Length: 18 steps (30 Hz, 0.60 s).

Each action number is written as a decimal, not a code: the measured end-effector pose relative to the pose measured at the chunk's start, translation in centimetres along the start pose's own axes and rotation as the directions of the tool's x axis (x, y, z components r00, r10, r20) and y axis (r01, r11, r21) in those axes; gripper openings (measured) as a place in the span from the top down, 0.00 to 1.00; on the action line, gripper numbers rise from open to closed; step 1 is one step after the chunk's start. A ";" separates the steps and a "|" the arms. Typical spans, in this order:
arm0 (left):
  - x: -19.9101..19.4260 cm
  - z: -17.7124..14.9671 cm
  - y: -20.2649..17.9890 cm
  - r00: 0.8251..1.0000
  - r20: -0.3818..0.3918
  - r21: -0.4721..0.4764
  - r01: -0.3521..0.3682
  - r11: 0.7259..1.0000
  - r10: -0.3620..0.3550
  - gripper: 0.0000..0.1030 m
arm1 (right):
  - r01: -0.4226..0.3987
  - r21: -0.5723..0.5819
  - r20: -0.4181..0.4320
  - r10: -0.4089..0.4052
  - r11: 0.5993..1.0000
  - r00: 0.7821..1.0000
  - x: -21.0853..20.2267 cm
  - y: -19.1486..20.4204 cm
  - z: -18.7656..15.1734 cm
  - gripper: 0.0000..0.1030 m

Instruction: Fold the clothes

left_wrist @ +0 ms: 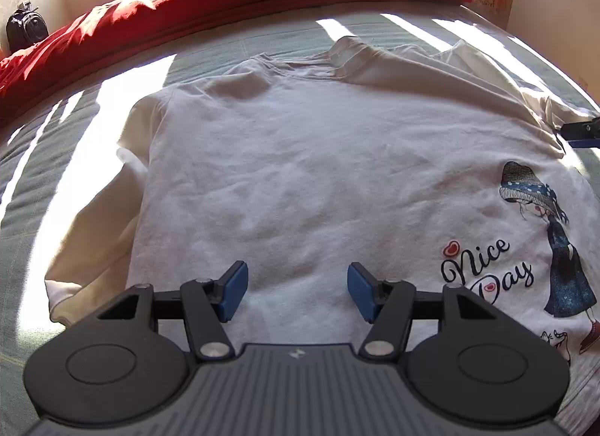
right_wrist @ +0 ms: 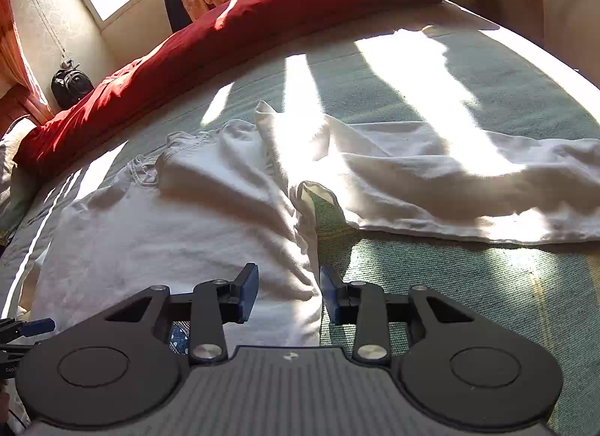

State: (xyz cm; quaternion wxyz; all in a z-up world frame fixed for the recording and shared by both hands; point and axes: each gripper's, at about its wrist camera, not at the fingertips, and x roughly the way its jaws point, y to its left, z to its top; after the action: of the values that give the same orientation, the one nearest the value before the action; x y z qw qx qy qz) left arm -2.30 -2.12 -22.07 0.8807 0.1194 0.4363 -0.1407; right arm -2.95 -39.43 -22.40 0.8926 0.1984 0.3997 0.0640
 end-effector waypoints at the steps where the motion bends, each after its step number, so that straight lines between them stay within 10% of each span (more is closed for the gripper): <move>1: 0.0 0.4 0.0 1.000 0.009 -0.002 0.002 1.000 -0.002 0.41 | -0.028 0.016 0.018 0.028 0.999 0.999 -0.3 0.0 0.6 0.61; 18: 3.1 4.8 -0.9 0.999 0.018 -0.010 0.050 0.999 -0.050 0.41 | -0.014 -0.136 0.031 0.018 0.991 0.999 5.4 0.8 10.6 0.61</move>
State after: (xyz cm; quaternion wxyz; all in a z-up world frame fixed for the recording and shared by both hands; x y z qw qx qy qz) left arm 2.71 -4.96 -21.85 0.8813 0.1027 0.4321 -0.1613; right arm 8.50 -40.47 -19.43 0.9098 0.1412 0.3786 0.0950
